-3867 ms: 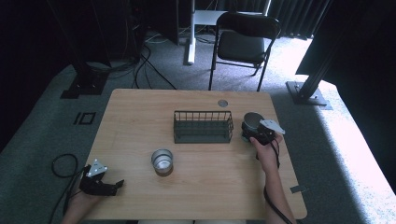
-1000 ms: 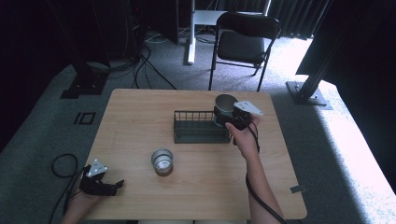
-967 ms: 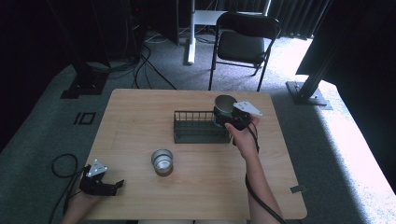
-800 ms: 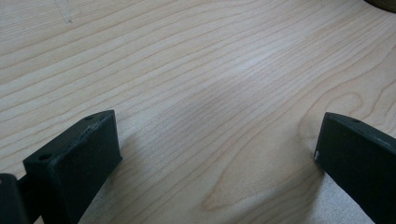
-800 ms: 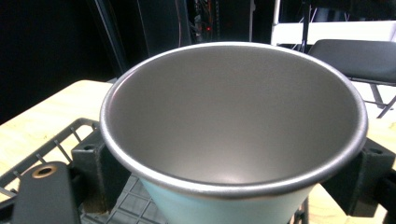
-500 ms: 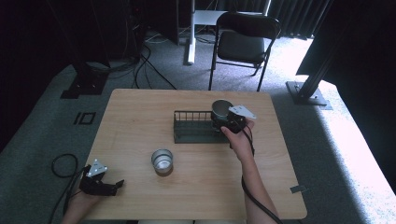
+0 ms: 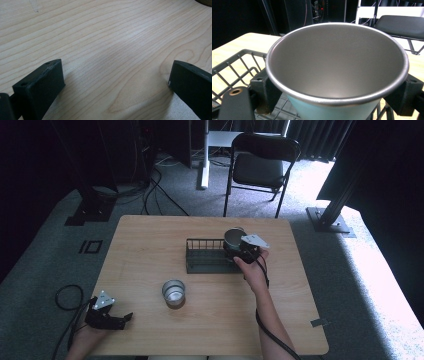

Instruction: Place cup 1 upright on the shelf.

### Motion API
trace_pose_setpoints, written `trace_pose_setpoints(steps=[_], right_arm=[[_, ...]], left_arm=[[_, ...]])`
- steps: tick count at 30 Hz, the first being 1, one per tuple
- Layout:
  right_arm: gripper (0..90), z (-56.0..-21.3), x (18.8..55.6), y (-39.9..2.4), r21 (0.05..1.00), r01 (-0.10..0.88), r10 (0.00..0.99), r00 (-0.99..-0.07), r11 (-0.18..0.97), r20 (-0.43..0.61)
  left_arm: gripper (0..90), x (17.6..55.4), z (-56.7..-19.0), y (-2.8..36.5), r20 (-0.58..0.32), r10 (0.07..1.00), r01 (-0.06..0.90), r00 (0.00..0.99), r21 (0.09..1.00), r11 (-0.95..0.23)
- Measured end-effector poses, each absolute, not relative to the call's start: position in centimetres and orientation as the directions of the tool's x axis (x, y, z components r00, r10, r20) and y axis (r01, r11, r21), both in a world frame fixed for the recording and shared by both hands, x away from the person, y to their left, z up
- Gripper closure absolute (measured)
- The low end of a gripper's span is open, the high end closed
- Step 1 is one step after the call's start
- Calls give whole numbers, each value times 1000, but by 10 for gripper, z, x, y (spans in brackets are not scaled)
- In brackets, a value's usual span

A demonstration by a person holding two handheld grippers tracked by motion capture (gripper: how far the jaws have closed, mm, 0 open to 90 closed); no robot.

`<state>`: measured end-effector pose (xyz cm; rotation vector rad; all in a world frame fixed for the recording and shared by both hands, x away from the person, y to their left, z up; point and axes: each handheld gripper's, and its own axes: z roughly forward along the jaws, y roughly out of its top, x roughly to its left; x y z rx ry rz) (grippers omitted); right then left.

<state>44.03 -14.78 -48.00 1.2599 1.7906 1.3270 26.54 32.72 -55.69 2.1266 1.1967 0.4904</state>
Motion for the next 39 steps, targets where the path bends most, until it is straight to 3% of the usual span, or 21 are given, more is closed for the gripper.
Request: trace_pose_setpoints(steps=[39], right_arm=[[107, -482, 407, -171, 934, 343, 912, -407, 100, 52]], left_arm=[[6, 265, -557, 327, 10, 857, 618, 516, 689, -380]])
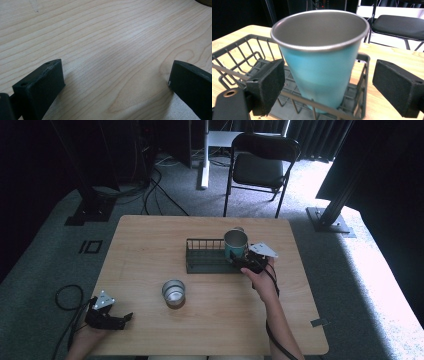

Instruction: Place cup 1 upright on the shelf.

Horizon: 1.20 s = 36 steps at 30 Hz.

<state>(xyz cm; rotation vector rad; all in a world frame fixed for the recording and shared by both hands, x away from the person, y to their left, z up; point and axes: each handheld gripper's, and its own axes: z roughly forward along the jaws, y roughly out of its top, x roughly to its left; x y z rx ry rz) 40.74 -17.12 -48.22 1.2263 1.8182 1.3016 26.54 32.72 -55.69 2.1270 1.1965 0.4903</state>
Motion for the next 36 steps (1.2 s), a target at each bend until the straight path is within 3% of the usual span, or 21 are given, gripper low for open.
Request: trace_pose_setpoints(steps=[36], right_arm=[[107, -526, 365, -222, 907, 404, 918, -392, 121, 52]], left_arm=[[6, 265, -557, 327, 10, 857, 618, 515, 689, -380]])
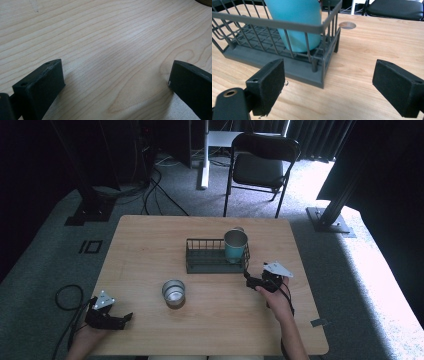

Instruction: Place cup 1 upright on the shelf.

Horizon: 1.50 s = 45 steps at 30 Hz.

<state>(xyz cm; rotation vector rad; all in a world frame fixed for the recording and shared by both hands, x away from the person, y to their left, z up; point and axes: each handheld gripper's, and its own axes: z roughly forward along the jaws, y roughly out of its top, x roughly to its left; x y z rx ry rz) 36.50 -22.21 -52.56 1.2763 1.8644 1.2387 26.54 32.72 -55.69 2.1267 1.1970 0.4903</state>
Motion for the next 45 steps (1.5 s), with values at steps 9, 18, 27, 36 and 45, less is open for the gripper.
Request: trace_pose_setpoints(steps=[9, 18, 27, 36, 45], right_arm=[[107, -533, 353, -235, 894, 429, 920, -388, 130, 52], [107, -538, 340, -246, 879, 452, 922, -385, 151, 40], [107, -541, 330, -260, 869, 470, 929, -369, 157, 32], [107, -547, 319, -276, 850, 497, 931, -364, 176, 20], [107, -551, 308, -288, 832, 519, 934, -358, 199, -1]], left_arm=[[6, 265, -557, 327, 10, 857, 618, 515, 689, -380], [6, 265, -557, 327, 9, 857, 618, 515, 689, -379], [6, 265, -557, 327, 9, 857, 618, 514, 690, -378], [6, 265, -557, 327, 9, 858, 618, 514, 690, -378], [6, 265, -557, 327, 10, 857, 618, 514, 690, -378]])
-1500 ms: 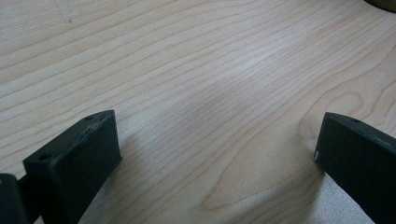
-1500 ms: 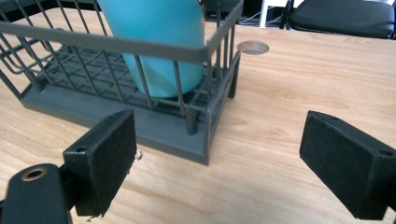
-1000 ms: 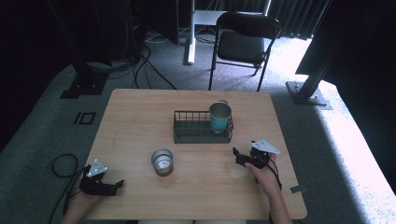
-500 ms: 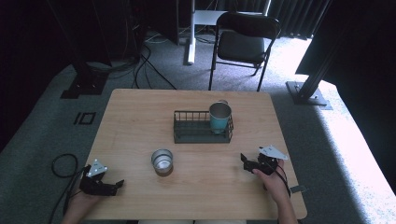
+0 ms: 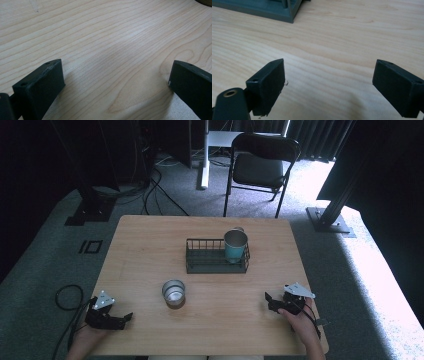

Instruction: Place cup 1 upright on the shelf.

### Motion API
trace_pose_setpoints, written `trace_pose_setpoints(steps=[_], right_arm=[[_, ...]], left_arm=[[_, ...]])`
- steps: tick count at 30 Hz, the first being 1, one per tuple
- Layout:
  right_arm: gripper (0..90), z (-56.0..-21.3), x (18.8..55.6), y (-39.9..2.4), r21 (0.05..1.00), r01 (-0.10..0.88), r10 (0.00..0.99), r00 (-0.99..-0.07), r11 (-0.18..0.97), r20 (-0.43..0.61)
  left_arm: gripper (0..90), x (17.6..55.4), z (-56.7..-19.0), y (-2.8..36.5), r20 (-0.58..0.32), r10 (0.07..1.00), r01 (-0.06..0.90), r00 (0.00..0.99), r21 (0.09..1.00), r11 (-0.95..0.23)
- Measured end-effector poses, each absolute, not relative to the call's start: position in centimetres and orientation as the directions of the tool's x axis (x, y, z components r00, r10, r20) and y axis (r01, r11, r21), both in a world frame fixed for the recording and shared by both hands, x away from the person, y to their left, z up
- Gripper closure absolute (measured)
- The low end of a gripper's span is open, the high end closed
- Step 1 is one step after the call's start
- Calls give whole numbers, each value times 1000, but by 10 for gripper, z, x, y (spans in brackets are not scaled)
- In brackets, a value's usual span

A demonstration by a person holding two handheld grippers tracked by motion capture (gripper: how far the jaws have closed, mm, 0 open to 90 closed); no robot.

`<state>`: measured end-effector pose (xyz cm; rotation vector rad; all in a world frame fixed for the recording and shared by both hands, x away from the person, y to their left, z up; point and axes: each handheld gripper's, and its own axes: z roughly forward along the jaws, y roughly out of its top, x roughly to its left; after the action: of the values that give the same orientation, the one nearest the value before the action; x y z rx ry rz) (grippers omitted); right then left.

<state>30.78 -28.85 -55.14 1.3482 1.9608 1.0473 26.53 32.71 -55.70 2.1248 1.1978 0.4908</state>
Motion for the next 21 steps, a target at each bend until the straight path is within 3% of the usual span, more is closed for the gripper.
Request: trace_pose_setpoints(steps=[21], right_arm=[[108, -556, 279, -310, 773, 590, 938, -346, 233, -19]], left_arm=[[7, 265, -557, 327, 9, 858, 618, 514, 690, -378]])
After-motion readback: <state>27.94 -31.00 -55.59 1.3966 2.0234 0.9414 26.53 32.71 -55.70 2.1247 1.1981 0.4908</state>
